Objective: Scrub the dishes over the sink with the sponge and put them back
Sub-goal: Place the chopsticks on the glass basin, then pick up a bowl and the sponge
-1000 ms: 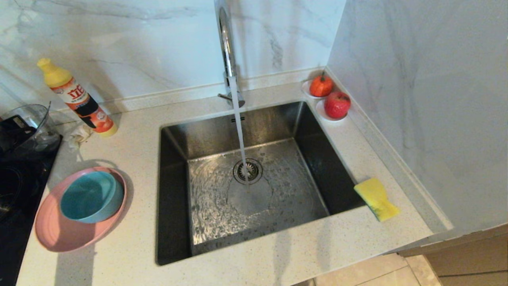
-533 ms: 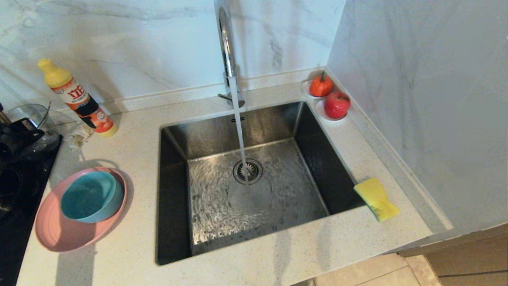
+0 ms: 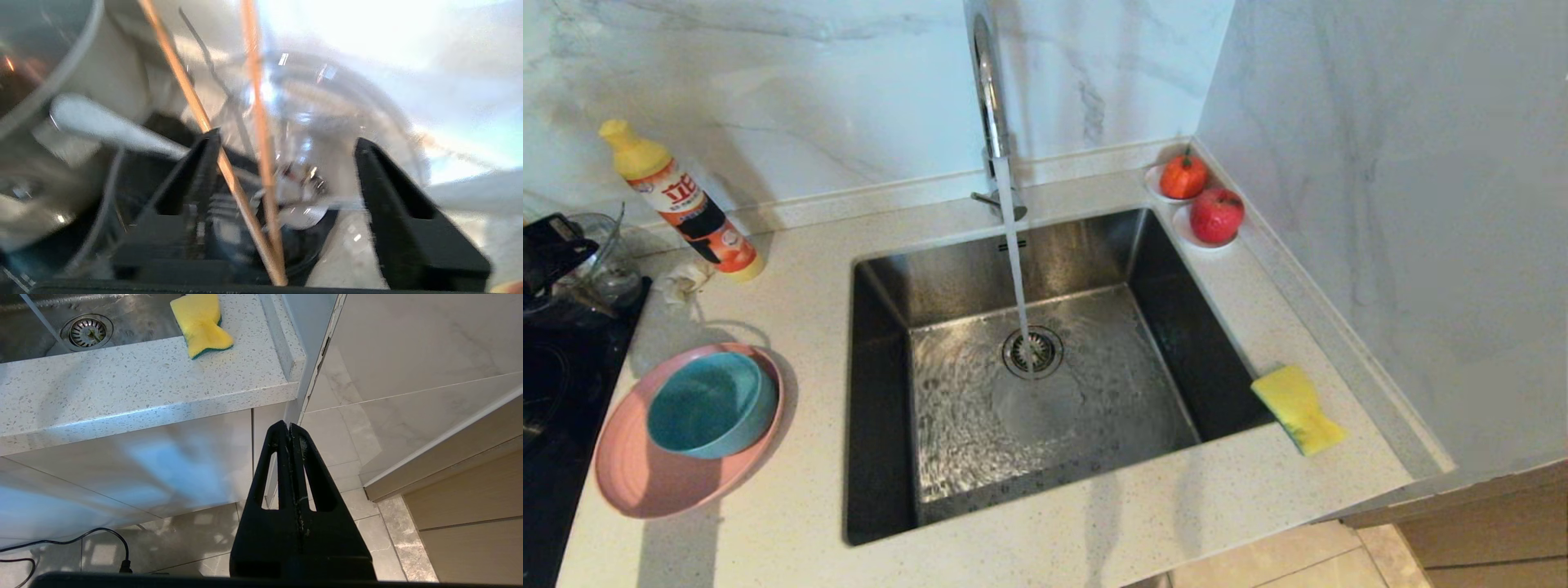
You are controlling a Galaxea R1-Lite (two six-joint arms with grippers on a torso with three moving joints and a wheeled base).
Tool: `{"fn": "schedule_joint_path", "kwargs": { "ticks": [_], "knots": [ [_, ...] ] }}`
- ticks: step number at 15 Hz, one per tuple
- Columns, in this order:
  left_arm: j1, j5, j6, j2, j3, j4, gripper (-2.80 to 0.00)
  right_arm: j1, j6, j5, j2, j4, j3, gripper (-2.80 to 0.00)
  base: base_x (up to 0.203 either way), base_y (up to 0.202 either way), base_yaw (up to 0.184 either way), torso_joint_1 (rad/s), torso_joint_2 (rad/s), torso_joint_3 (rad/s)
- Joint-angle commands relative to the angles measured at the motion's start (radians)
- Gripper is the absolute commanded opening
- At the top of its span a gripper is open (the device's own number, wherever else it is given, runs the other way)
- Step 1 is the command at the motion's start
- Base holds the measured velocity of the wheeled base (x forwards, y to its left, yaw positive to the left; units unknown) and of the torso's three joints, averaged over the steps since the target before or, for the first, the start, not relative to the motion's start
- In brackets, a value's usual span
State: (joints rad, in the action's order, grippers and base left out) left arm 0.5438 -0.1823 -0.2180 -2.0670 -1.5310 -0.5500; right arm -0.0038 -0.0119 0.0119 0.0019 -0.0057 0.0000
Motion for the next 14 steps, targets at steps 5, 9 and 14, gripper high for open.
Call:
{"fn": "schedule_joint_path", "kwargs": {
  "ticks": [5, 9, 14],
  "knots": [
    [0.002, -0.009, -0.050, 0.206, -0.127, 0.236, 0.00, 0.001, 0.000, 0.000, 0.001, 0.000, 0.000, -2.80, 0.000, 0.000, 0.000, 0.000, 0.00, 0.000],
    [0.001, 0.004, -0.054, 0.394, -0.160, 0.482, -2.80, 0.000, 0.000, 0.000, 0.001, 0.000, 0.000, -2.80, 0.000, 0.000, 0.000, 0.000, 0.00, 0.000],
    [-0.018, 0.119, -0.055, 0.627, -0.134, 0.671, -2.80, 0.000, 0.000, 0.000, 0.001, 0.000, 0.000, -2.80, 0.000, 0.000, 0.000, 0.000, 0.00, 0.000]
  ]
}}
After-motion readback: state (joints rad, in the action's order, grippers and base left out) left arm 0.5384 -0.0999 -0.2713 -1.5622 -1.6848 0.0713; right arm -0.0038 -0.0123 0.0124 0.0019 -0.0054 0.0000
